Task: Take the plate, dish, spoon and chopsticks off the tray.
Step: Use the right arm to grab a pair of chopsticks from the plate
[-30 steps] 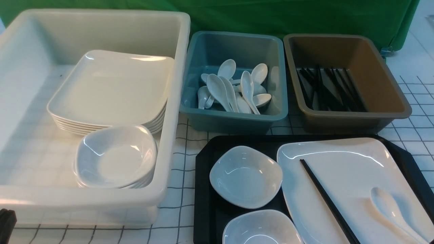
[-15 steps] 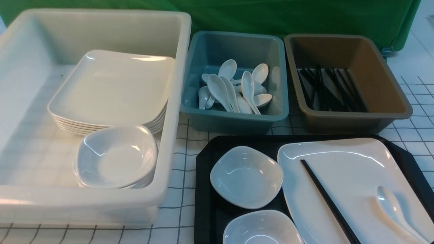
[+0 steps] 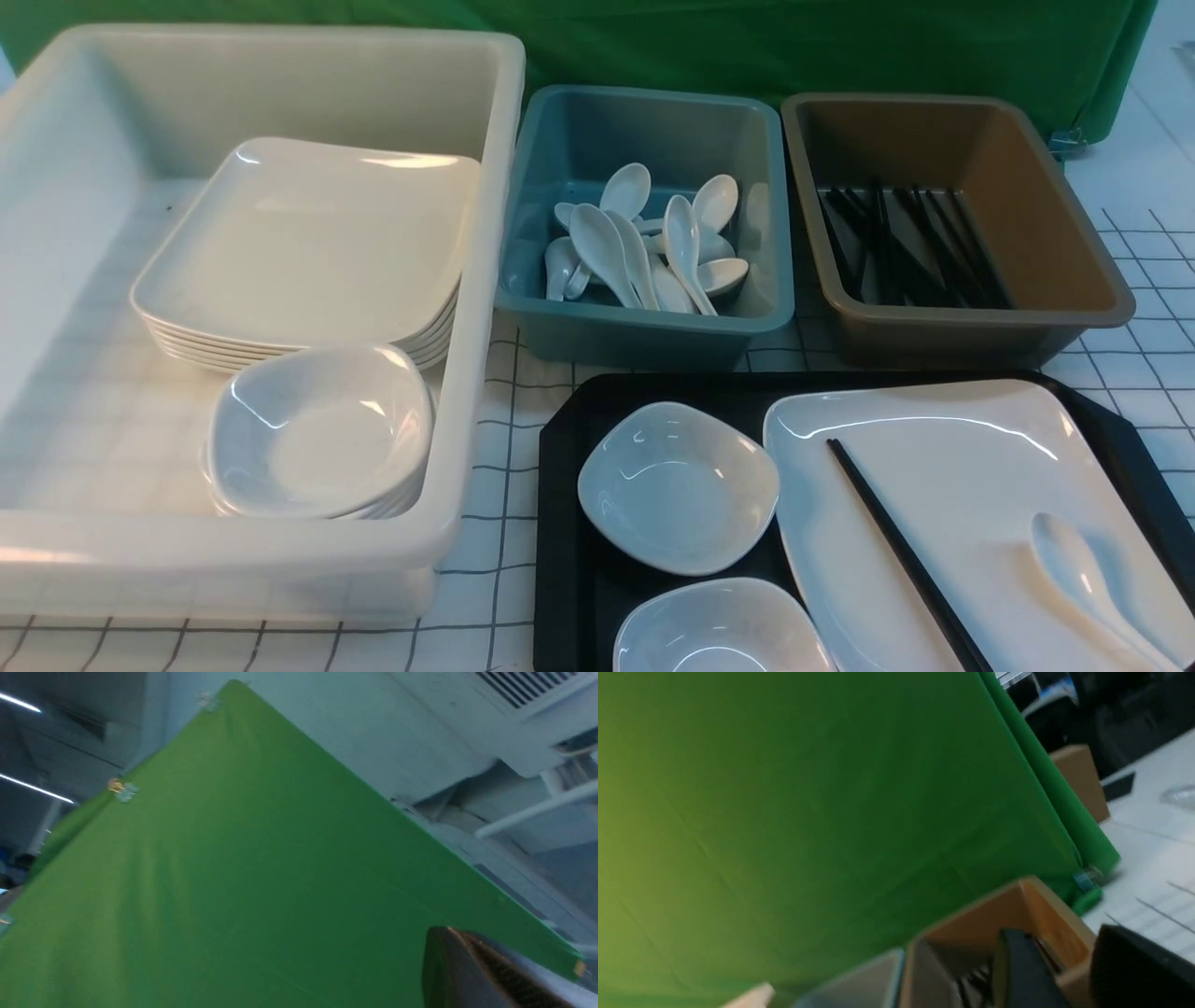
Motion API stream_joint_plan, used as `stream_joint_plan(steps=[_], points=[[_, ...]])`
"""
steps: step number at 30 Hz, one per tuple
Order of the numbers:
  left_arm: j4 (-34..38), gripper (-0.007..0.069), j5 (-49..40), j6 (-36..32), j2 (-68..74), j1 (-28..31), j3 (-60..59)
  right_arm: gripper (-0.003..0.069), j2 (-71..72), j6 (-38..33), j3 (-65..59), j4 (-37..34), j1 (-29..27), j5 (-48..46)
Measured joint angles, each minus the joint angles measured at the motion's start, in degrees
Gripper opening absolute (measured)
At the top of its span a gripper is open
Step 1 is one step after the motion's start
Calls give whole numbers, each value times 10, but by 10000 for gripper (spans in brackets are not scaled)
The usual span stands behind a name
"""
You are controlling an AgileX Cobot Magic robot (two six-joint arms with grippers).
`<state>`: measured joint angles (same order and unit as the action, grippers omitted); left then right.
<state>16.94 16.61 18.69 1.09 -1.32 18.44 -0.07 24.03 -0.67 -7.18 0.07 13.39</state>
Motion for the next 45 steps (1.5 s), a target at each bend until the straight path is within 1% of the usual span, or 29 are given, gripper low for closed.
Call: stream_joint_plan(steps=[1,2,3,4,6,8,9,10,11,12,13,14,15,17,18,20,22,23,25,27,32,33,34,35,37,38,40,41,45], points=[[-1,5,-11,0,2,0,9,242,0,1,0,0,0,5],[-8,5,-95,3,26,0,79,241,0,2,0,0,0,22],[-9,5,-107,3,30,0,79,240,0,2,0,0,0,24],[-12,5,-210,1,71,0,144,236,0,4,0,0,0,46],[-13,5,-329,-22,127,0,218,226,0,17,1,0,1,57],[-2,5,-475,-71,202,0,278,208,-3,28,27,-1,10,16],[-1,5,-487,-80,215,0,288,202,-4,29,37,0,11,11],[5,5,-546,-95,243,0,306,193,-10,29,58,3,17,-15],[11,5,-617,-121,287,0,328,158,-32,18,104,6,30,-83],[13,5,-651,-136,312,0,337,125,-47,4,133,7,42,-124],[13,5,-697,-159,353,0,343,86,-77,-22,185,8,60,-199],[13,5,-697,-159,353,0,344,63,-89,-32,192,8,66,-209],[14,5,-727,-177,397,0,344,27,-135,-64,241,8,91,-285],[19,5,-743,-200,449,0,344,6,-205,-103,304,9,126,-385],[28,5,-744,-213,477,0,344,1,-265,-128,337,10,149,-463],[48,5,-742,-232,514,0,346,-1,-346,-154,380,11,186,-551],[82,1,-734,-257,545,-4,354,-2,-434,-180,415,12,214,-615],[85,0,-731,-263,551,-6,357,-2,-442,-183,421,12,216,-623],[113,-1,-717,-284,572,-34,376,-2,-529,-213,449,9,231,-652],[112,-1,-704,-285,589,-80,397,-2,-598,-232,479,7,235,-678],[30,-1,-695,-222,634,-236,436,11,-756,-251,544,7,235,-724],[8,-1,-694,-205,647,-275,440,36,-783,-253,556,7,235,-724],[5,-1,-694,-205,649,-282,440,41,-787,-253,558,7,235,-724],[-12,-1,-694,-194,665,-320,441,76,-810,-254,568,8,235,-722],[-24,-1,-695,-187,692,-367,441,176,-851,-255,576,9,235,-709],[-24,-1,-695,-187,694,-371,441,186,-854,-255,576,9,235,-709],[-29,-1,-693,-187,714,-400,441,303,-891,-261,577,10,236,-693],[-29,-1,-691,-187,719,-406,441,344,-905,-263,577,10,236,-686],[-30,-1,-663,-207,725,-411,441,415,-960,-270,578,11,236,-660]])
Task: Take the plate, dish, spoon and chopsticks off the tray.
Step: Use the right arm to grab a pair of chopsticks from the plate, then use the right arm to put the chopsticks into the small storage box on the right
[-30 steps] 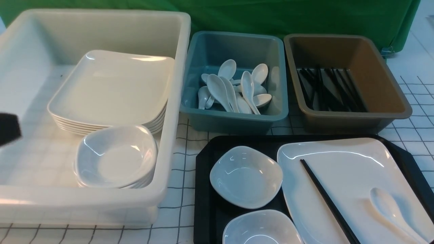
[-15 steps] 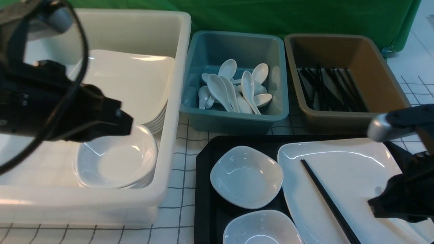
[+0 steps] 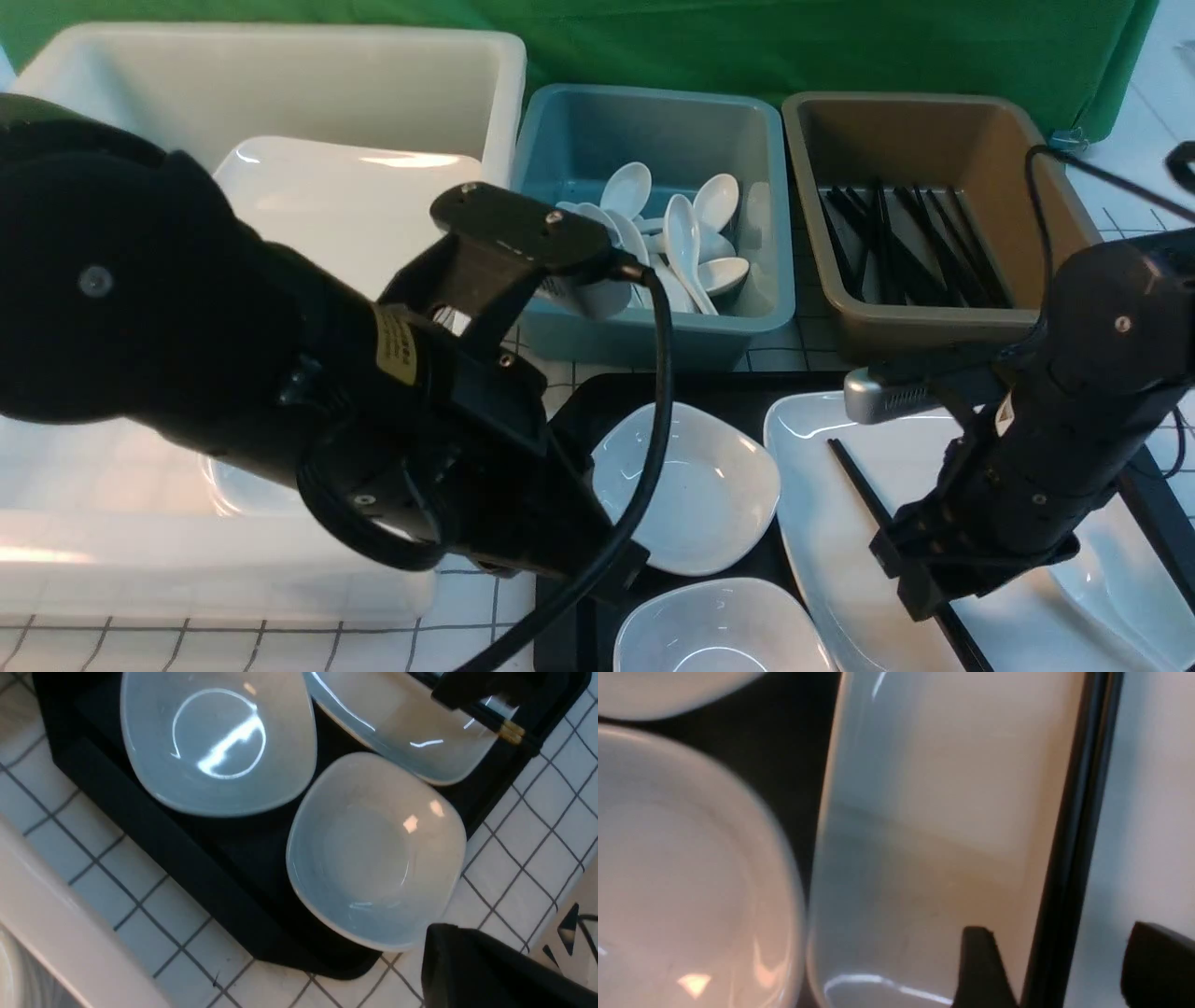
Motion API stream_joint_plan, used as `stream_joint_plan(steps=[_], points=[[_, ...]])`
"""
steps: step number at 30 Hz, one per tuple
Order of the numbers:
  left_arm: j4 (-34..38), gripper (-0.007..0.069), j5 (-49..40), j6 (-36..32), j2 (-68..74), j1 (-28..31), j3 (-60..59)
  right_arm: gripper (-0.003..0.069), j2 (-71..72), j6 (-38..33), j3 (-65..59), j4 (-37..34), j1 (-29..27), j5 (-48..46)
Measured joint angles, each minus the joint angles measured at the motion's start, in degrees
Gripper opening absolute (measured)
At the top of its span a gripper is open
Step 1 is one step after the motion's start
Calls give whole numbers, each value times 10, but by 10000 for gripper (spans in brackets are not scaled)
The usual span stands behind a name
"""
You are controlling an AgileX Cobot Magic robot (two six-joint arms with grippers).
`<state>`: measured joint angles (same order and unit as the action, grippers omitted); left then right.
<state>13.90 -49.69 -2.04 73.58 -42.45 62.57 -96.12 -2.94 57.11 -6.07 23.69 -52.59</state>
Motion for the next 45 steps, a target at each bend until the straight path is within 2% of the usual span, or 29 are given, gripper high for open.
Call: stream_joint_plan(steps=[3,6,7,9,10,12,20,23,27,31,32,36,40,45], points=[[0,-1,25,-8,0,0,0,398,-26,0,0,1,0,11],[0,-1,35,-10,0,0,0,347,-42,0,0,2,0,18],[0,-1,38,-12,0,0,0,277,-47,0,1,5,0,19],[0,-1,40,-14,0,0,0,234,-47,0,1,5,0,19],[0,-1,44,-16,0,0,0,156,-48,0,2,5,0,20],[-1,-1,47,-16,0,0,0,114,-48,0,2,5,0,19],[-2,-1,51,-18,0,0,0,121,-8,0,2,3,0,-18],[-2,-1,72,-18,0,0,0,121,65,-1,2,1,0,-32],[-2,-1,180,-19,1,0,0,121,145,-8,18,9,-11,3],[-4,-1,309,-47,6,0,0,121,159,-13,75,13,-61,63],[-4,-1,355,-60,11,0,0,121,153,-14,109,15,-84,98],[-4,-1,397,-72,27,0,0,121,100,-15,189,16,-135,177],[-4,-1,383,-77,46,0,0,121,15,-18,264,17,-161,202],[-18,-1,326,-78,56,0,0,121,-137,-27,365,18,-173,230]])
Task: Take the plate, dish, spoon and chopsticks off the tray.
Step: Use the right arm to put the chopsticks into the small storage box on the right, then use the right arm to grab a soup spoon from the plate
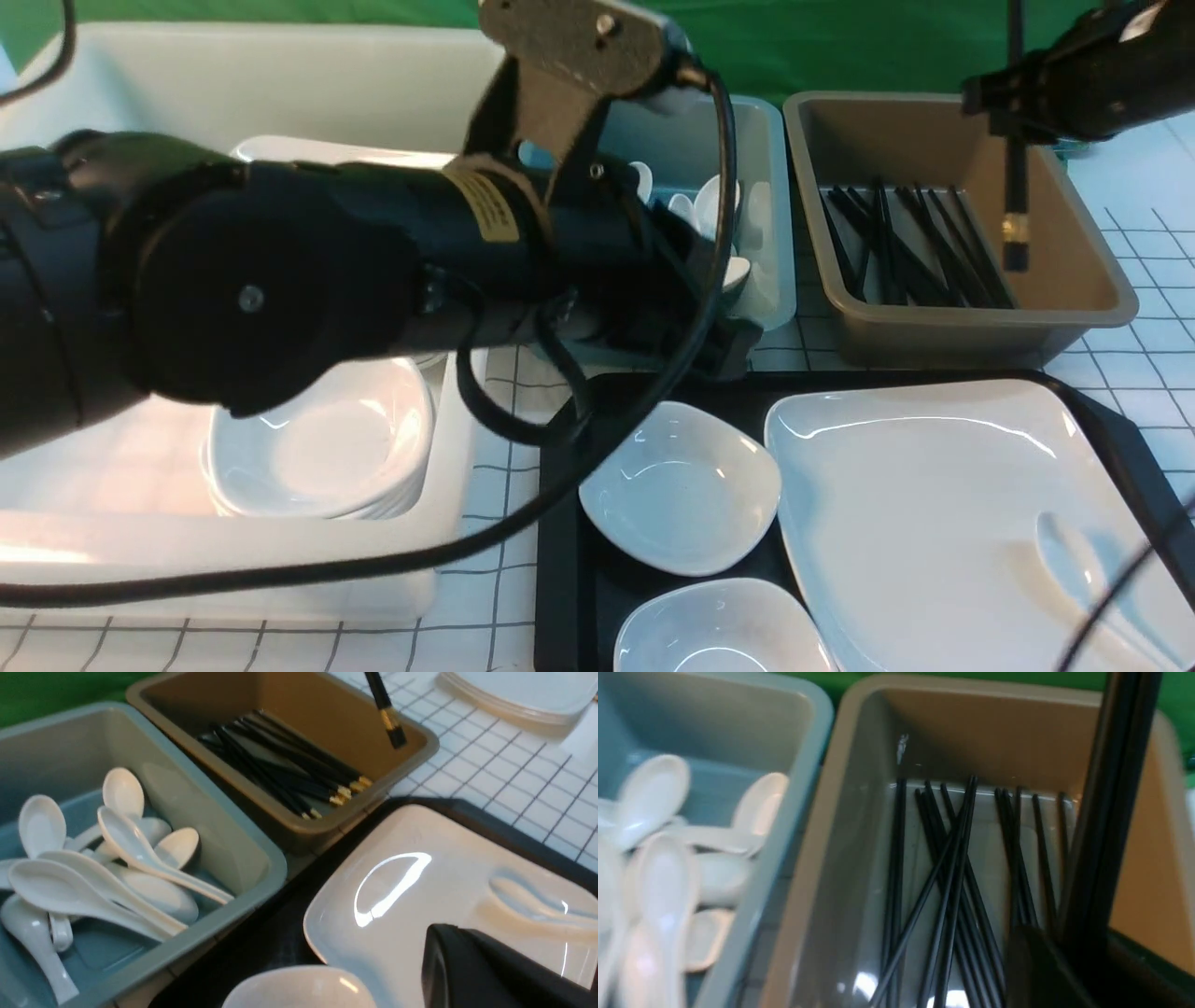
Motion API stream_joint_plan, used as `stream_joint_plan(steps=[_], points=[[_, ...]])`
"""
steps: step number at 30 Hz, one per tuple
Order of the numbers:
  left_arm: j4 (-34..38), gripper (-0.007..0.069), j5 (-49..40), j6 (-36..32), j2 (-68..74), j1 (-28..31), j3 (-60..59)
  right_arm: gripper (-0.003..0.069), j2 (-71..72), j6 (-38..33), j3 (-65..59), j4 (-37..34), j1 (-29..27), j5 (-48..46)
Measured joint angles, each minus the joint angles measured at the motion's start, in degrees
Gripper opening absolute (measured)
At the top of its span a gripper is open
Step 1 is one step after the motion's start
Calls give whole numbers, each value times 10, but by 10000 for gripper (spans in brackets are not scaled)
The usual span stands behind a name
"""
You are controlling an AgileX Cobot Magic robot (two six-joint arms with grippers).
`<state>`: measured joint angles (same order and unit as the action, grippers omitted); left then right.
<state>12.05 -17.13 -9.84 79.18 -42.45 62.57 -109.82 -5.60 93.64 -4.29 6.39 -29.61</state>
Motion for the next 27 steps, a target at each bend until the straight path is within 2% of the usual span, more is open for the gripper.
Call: stream_joint_plan(steps=[4,6,10,12,14,15,16,17,18,20,24,27], points=[[-15,-1,-30,0,0,0,0,146,-69,-1,44,0,0,22],[-16,-1,-41,0,0,0,0,218,-89,-2,52,0,0,22],[-16,-1,-46,10,0,0,0,436,-92,-11,58,0,0,-39],[-16,-1,-49,12,0,0,0,456,-82,-34,67,0,0,-104],[-16,-1,-63,19,0,0,0,372,-61,-60,77,0,0,-194],[-16,-1,-72,24,0,0,0,307,-46,-71,80,0,0,-232],[-16,-1,-75,27,0,0,0,288,-43,-71,81,0,0,-241],[-16,-1,-87,31,0,0,0,170,-26,-80,83,0,0,-287],[-16,-1,-109,37,0,0,0,84,4,-82,79,-2,0,-342],[-14,-1,-139,42,0,0,0,31,52,-82,50,-7,-1,-376],[-3,-1,-198,45,0,0,0,21,152,-97,-69,-21,-1,-391],[-1,-1,-223,45,0,0,0,88,212,-104,-183,-19,-1,-379]])
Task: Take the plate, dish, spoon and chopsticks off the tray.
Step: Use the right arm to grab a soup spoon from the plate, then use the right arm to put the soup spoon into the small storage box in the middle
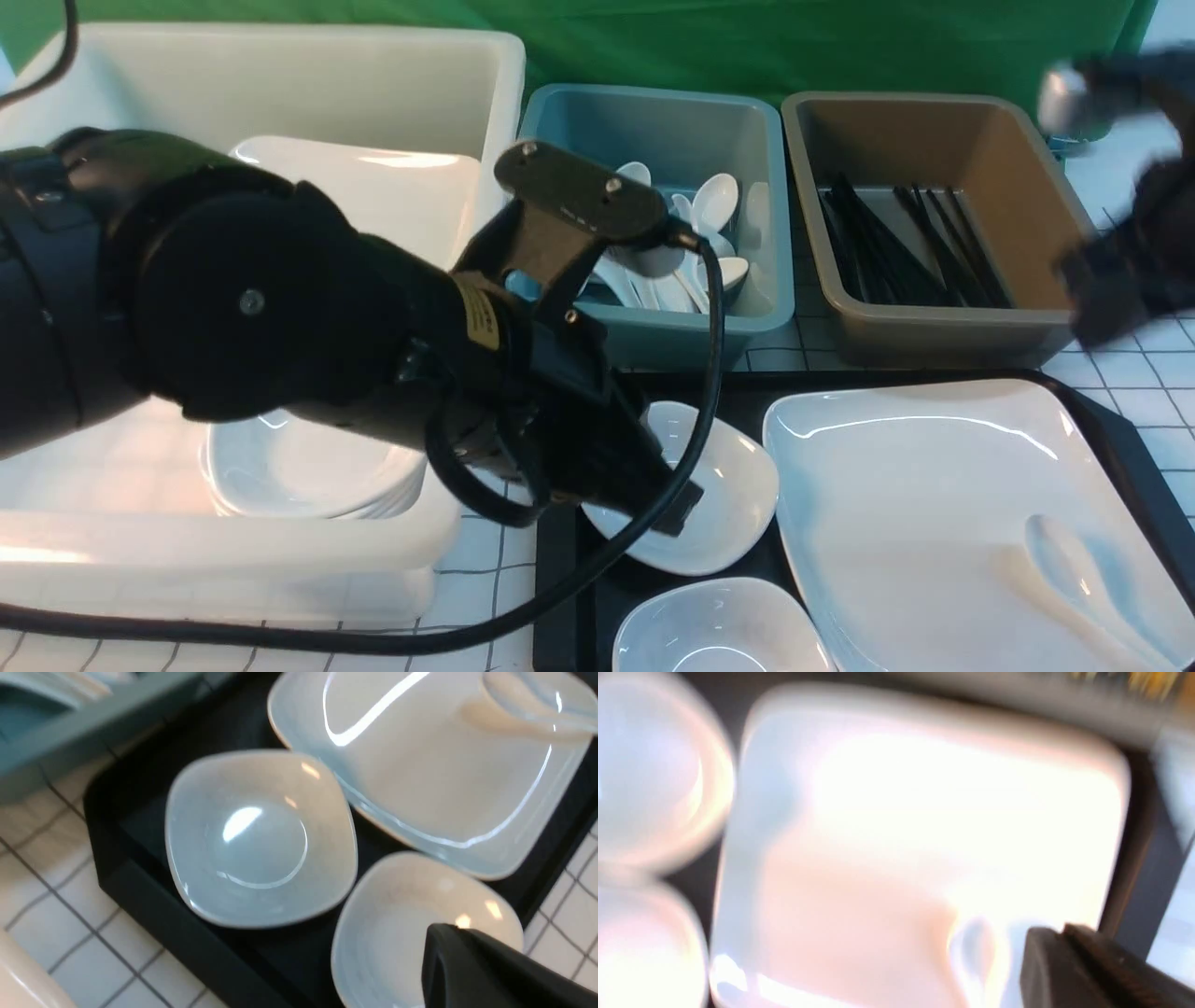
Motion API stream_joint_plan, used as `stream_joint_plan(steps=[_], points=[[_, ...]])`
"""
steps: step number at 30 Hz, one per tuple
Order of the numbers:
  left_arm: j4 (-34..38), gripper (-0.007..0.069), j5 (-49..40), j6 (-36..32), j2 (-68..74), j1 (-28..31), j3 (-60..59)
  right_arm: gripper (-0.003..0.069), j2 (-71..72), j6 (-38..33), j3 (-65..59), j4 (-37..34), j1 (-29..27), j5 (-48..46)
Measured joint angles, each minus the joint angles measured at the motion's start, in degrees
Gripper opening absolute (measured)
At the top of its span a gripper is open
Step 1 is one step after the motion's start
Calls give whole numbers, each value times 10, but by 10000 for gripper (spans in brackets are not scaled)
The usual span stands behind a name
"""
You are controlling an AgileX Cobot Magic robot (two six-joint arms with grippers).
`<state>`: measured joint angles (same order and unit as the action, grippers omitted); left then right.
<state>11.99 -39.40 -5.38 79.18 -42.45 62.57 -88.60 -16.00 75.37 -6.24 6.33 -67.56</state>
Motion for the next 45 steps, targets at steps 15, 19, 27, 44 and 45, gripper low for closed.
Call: stream_joint_plan(steps=[15,19,27,44,45], points=[[81,-1,-3,-145,0,-1,0,521,-16,20,-261,62,0,197],[140,-1,9,-235,10,-23,0,486,-54,23,-265,62,0,200],[140,-1,11,-242,30,-30,0,304,-67,24,-259,62,0,197],[-61,-1,30,17,30,92,101,307,-76,-66,163,-155,99,190],[-58,-1,38,23,30,106,103,307,-105,-65,207,-159,110,191]])
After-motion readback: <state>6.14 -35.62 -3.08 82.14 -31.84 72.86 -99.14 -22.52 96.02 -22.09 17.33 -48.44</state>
